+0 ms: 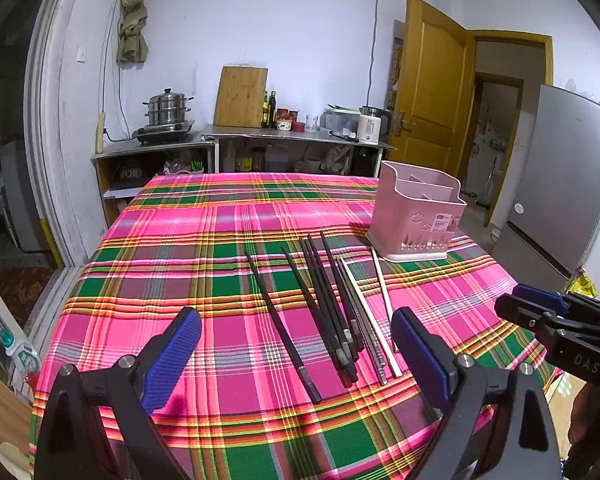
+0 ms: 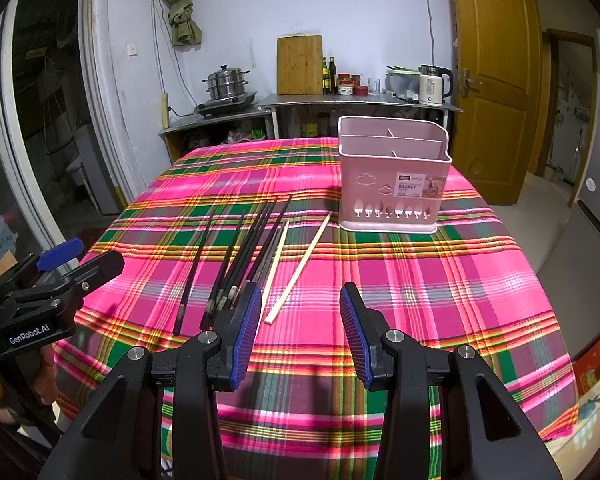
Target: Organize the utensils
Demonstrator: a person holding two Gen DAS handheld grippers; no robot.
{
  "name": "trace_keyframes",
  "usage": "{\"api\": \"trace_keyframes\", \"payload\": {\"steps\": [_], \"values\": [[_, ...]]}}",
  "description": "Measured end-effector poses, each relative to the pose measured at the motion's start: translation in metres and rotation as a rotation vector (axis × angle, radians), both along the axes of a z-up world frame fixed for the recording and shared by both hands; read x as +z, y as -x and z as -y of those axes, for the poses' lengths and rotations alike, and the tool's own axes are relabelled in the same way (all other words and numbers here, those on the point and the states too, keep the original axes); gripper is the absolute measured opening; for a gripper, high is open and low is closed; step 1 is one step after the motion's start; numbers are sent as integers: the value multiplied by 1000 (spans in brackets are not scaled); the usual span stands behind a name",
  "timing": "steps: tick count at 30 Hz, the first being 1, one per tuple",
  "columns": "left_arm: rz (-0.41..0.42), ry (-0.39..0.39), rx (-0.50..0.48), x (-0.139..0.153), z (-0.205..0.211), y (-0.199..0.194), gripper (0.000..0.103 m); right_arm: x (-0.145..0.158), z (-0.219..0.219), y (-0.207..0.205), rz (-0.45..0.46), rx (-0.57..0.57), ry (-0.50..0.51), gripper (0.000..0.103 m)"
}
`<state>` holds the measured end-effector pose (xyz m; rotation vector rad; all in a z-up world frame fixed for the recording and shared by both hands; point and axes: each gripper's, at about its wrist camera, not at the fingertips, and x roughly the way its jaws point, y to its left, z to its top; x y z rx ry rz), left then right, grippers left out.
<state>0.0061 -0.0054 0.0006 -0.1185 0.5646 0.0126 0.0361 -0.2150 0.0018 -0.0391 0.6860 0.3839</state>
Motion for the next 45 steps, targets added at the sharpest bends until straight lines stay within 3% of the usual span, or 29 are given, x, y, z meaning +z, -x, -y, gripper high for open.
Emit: {"api": "trace_keyframes", "payload": {"steps": [11, 23, 30, 40, 45], "values": [[-72, 42, -27, -15, -5, -22, 97, -9, -2, -13, -45, 3, -7, 42], [-200, 90, -32, -38, -14, -84, 92, -25, -6, -51, -104, -5, -8, 42], [-314, 123, 27, -63, -34, -127, 74, -31, -18, -78, -128, 16, -11, 42], [-390, 195, 62, -83, -59, -175, 51, -40, -58, -129, -165, 77, -23, 42], [-400, 222, 63, -89, -65, -194, 39, -48, -77, -161, -194, 83, -20, 35]]}}
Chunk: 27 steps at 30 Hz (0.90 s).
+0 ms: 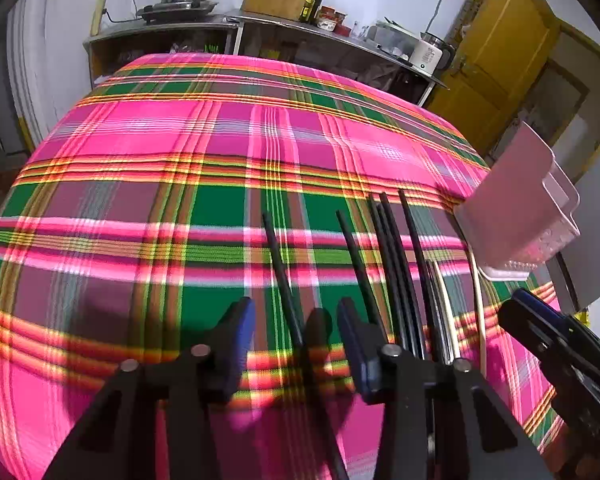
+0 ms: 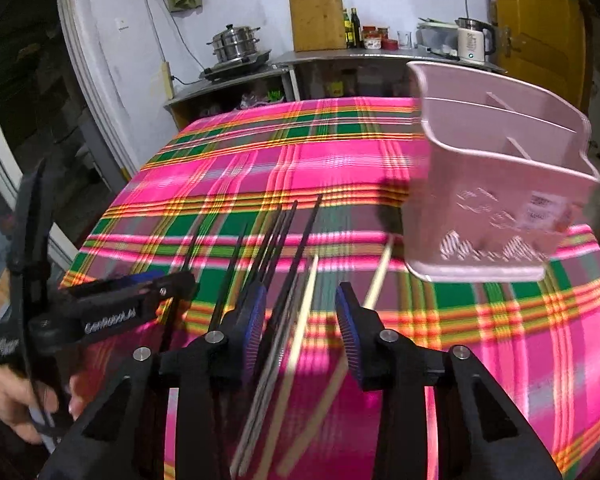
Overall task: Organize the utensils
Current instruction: 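Close the left tool on a black chopstick while the right tool grasps another black chopstick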
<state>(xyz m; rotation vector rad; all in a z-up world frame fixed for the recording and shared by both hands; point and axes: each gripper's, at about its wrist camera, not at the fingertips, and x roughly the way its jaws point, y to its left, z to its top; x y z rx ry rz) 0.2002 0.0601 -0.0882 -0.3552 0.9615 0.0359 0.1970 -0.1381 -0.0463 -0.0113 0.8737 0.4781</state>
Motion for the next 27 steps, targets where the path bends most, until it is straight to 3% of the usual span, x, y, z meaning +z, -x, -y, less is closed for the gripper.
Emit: {"api": "trace_keyframes", "payload": {"steps": [9, 18, 27], "values": [[4, -7, 33, -2, -6, -13, 23, -19, -24, -59, -101, 7, 8, 21], [-14, -32, 40, -2, -5, -16, 19, -31, -38, -87, -143, 9, 48, 15], [-38, -113, 29, 0, 4, -23, 15, -38, -49, -102, -162, 11, 98, 9]]}}
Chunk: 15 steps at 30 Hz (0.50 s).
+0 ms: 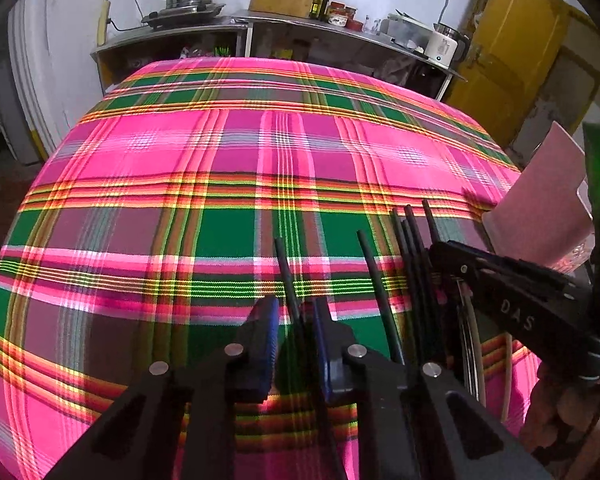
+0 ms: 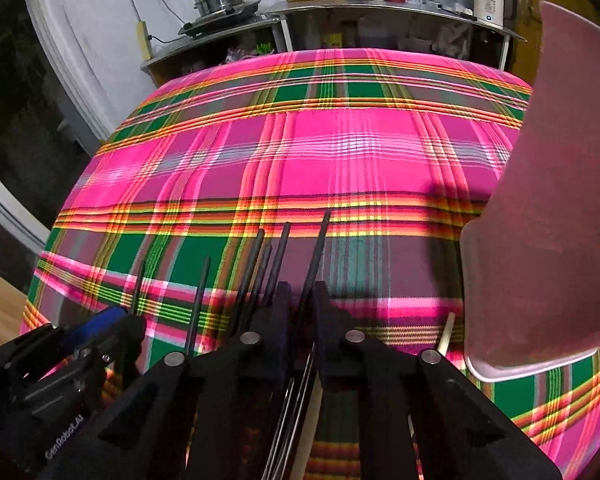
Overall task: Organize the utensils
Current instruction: 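Close the left tool on a black chopstick while the right tool grasps another black chopstick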
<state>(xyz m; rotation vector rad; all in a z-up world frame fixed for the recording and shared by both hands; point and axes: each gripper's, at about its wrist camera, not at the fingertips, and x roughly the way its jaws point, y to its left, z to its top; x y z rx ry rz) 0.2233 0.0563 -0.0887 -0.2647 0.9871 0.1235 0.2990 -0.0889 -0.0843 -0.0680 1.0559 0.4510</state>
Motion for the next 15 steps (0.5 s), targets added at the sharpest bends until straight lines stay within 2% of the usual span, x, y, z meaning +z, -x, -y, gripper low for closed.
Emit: {"api": "trace_keyframes", "payload": {"steps": [3, 10, 15], "values": [[-1, -15, 10, -1, 1, 0, 7, 0, -3, 0, 4, 10, 18, 8], [8, 68, 18, 0, -9, 0, 6, 10, -4, 2, 13, 27, -12, 8], [55, 110, 1, 18, -11, 5, 5, 29, 1, 10, 44, 32, -43, 7]]}}
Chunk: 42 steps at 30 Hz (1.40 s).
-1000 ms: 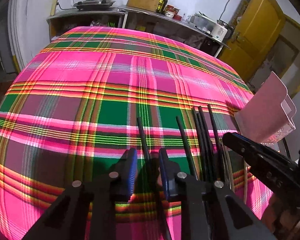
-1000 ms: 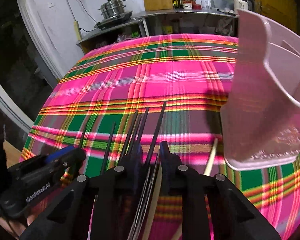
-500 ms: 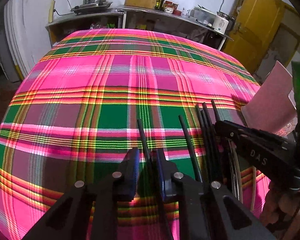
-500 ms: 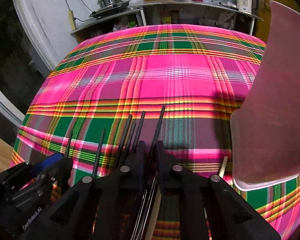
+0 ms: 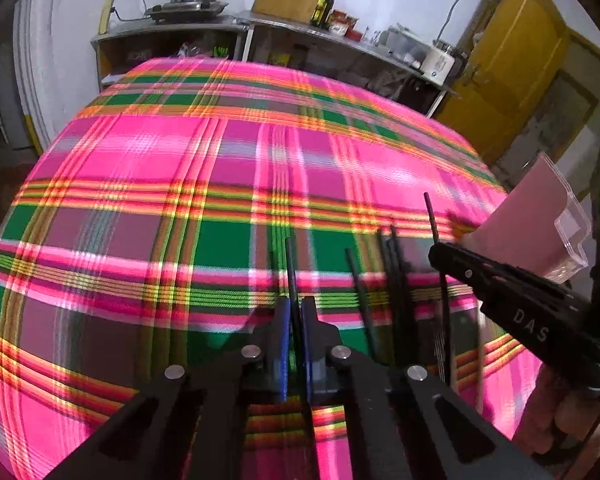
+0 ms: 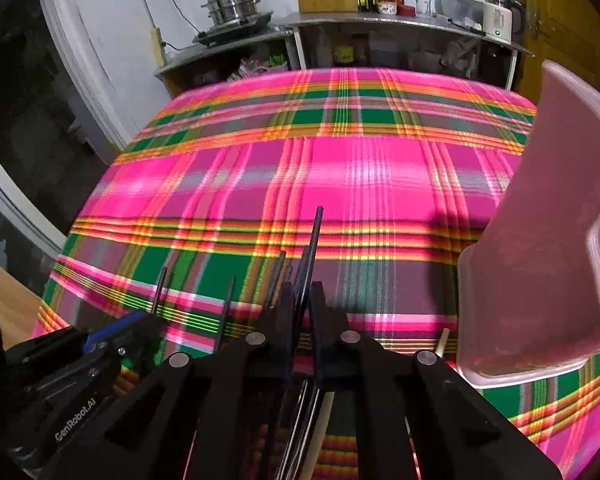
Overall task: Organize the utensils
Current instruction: 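Close the left tool on a black chopstick while the right tool grasps another black chopstick, then lift both held black chopsticks upright and carry them over the pink basket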
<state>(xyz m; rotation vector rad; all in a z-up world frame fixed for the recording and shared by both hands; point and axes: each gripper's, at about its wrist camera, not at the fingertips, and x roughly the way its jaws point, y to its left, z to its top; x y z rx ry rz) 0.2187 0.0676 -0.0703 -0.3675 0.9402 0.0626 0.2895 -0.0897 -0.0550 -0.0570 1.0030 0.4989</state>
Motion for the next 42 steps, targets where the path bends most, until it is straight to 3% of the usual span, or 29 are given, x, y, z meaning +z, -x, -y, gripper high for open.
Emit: {"api": "trace_keyframes", "payload": {"steps": [15, 26, 42], "values": [[190, -15, -66, 98, 4, 45, 4, 78, 31, 44, 123, -4, -115, 6], [262, -21, -110, 146, 19, 77, 4, 125, 52, 80, 210, -10, -166, 5], [330, -20, -198, 201, 58, 59, 4, 175, 104, 95, 311, -72, -201, 5]]}}
